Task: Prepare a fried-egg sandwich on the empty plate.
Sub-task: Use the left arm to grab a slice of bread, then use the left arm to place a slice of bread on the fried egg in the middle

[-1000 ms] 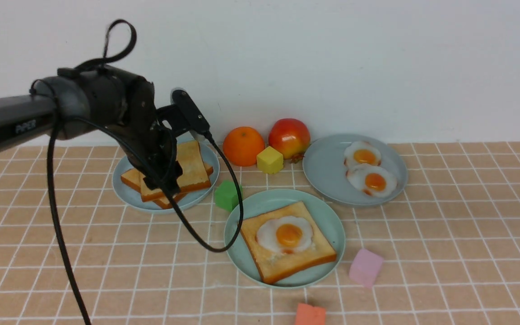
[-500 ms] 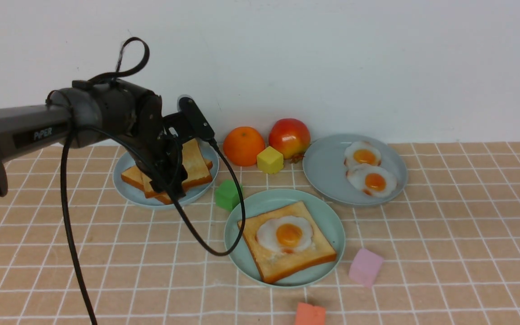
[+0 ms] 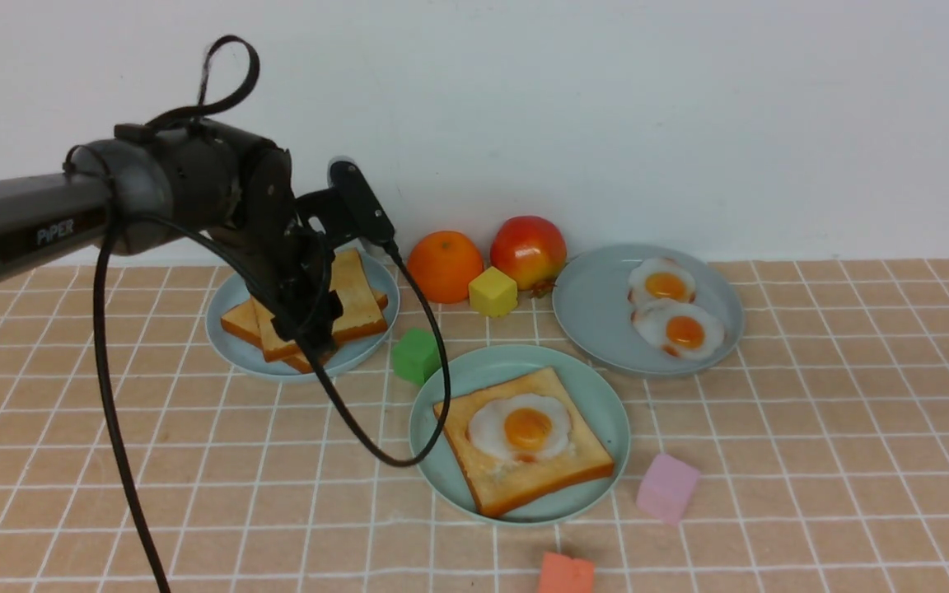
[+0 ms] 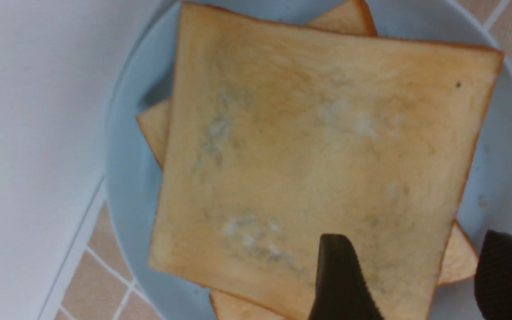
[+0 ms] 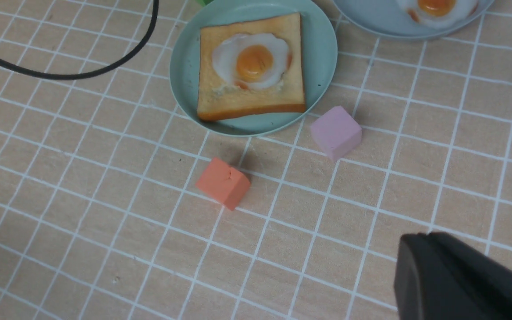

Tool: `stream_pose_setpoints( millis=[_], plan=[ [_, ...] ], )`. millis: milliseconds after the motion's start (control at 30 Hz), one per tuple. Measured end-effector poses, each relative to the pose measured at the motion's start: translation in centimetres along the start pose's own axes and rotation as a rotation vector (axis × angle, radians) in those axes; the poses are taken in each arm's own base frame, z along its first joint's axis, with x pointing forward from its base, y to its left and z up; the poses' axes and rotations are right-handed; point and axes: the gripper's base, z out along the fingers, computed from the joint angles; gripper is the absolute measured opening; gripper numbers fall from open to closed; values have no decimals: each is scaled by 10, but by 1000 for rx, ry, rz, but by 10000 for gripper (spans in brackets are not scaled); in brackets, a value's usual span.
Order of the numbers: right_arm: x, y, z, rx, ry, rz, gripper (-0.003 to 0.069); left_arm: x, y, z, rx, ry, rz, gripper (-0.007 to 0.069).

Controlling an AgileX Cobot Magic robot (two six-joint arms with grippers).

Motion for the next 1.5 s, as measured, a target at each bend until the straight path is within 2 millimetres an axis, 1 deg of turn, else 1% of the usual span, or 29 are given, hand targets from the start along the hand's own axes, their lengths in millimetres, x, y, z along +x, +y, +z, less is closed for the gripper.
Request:
stream_pose_setpoints(
  millis=[100, 167, 333, 467, 600, 633, 667, 767, 833, 1100, 1167, 1233, 1267, 1367, 1400, 1433, 1467, 1500],
  plan=[
    [0, 0, 0, -2, 0, 1, 26, 2, -3, 12, 10, 14, 14, 413],
    [0, 1, 0, -9, -1, 6, 31, 5, -7, 24, 20, 26, 20, 413],
    [0, 1, 0, -15, -2, 11, 32, 4, -6, 27, 8, 19, 30, 412],
    [0, 2, 0, -20, -3, 14, 32, 4, -6, 27, 7, 20, 8, 394],
    [0, 2, 0, -20, -3, 15, 32, 4, -6, 27, 3, 20, -13, 309],
    [0, 2, 0, -20, -3, 15, 32, 4, -6, 27, 3, 20, -13, 298],
    [0, 2, 0, -20, -3, 15, 32, 4, -6, 27, 3, 21, -13, 254],
    [0, 2, 0, -27, -3, 19, 32, 4, -7, 27, 4, 21, -12, 181],
    [0, 3, 0, -30, -4, 21, 32, 4, -7, 27, 4, 21, -12, 171],
    [0, 3, 0, -33, -4, 23, 34, 4, -6, 25, 0, 19, -18, 171],
    [0, 3, 0, -33, -4, 23, 36, 3, -4, 17, -4, 19, -47, 161],
    [0, 3, 0, -33, -4, 23, 35, 2, -1, 7, -11, 16, -85, 124],
    [0, 3, 0, -33, -4, 23, 35, 1, 1, -2, -15, 14, -119, 108],
    [0, 3, 0, -33, -4, 23, 35, -6, 1, -27, -20, 8, -181, 105],
    [0, 3, 0, -33, -4, 23, 35, -7, 1, -32, -20, 6, -190, 105],
    [0, 3, 0, -33, -5, 23, 36, -15, -5, -48, -13, -5, -217, 105],
    [0, 3, -1, -33, -8, 22, 37, -26, -14, -65, -2, -29, -220, 105],
    [0, 4, -3, -33, -13, 20, 38, -32, -23, -74, 8, -42, -215, 105]
  ],
)
